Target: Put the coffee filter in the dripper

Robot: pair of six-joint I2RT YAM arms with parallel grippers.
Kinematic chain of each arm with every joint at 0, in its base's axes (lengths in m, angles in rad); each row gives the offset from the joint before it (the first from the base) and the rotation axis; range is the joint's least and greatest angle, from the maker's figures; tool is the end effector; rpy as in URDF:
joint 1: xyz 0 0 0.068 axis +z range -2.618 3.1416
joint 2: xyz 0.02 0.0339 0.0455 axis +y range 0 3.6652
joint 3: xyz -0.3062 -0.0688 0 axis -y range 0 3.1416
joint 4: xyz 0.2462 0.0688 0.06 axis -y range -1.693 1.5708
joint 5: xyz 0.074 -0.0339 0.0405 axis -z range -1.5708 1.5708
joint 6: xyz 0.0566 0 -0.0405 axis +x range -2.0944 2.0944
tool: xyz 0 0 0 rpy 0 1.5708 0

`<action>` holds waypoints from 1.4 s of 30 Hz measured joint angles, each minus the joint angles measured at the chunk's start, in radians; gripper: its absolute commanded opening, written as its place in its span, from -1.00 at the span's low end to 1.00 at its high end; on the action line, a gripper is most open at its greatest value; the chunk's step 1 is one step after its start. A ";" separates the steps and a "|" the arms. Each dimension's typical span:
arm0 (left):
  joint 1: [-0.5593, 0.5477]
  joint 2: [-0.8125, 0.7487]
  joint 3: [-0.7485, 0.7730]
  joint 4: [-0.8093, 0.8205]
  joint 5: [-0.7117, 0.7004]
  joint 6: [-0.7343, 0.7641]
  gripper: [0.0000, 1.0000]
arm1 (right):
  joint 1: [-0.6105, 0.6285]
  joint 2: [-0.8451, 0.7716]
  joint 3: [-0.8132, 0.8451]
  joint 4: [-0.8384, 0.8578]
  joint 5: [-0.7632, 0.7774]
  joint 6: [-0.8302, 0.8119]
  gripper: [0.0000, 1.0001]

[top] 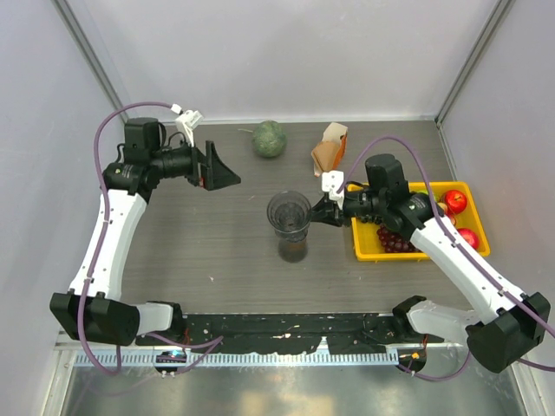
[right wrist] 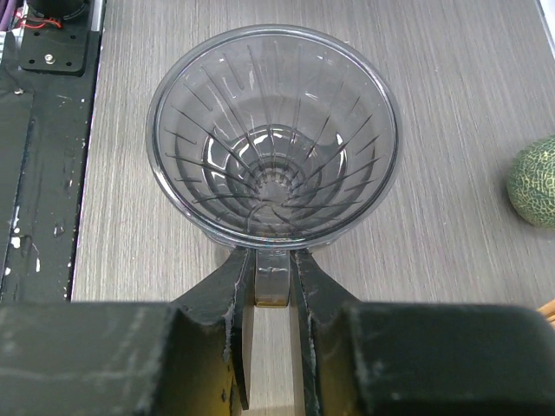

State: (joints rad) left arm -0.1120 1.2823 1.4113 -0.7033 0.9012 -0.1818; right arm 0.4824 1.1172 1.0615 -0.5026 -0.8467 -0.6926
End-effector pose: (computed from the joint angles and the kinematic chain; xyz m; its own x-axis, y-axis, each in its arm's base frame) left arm 0.2543 -0.0733 0.4389 -0.6618 -0.0385 -0.7487 0.6140 0.5452 -0.5707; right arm 0.1837 0.1440 0.3759 0.1945 -0.3757 -0.9061 -0.9693 0.0679 -0.2362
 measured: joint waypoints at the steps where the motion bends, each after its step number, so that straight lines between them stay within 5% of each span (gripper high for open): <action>1: 0.000 0.000 0.000 -0.009 0.001 0.032 0.99 | 0.000 0.000 -0.009 0.005 -0.005 -0.001 -0.89; 17: -0.134 -0.015 -0.023 -0.088 -0.009 0.243 0.99 | -0.054 0.023 -0.014 -0.001 -0.066 -0.092 -0.90; 42: -0.162 0.015 -0.023 -0.103 -0.054 0.250 0.99 | -0.061 0.083 -0.024 -0.067 -0.081 -0.151 -0.90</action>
State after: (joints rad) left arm -0.2741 1.2972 1.3880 -0.8066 0.8471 0.0681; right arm 0.4213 1.1999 1.0378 -0.5697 -0.9276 -0.8440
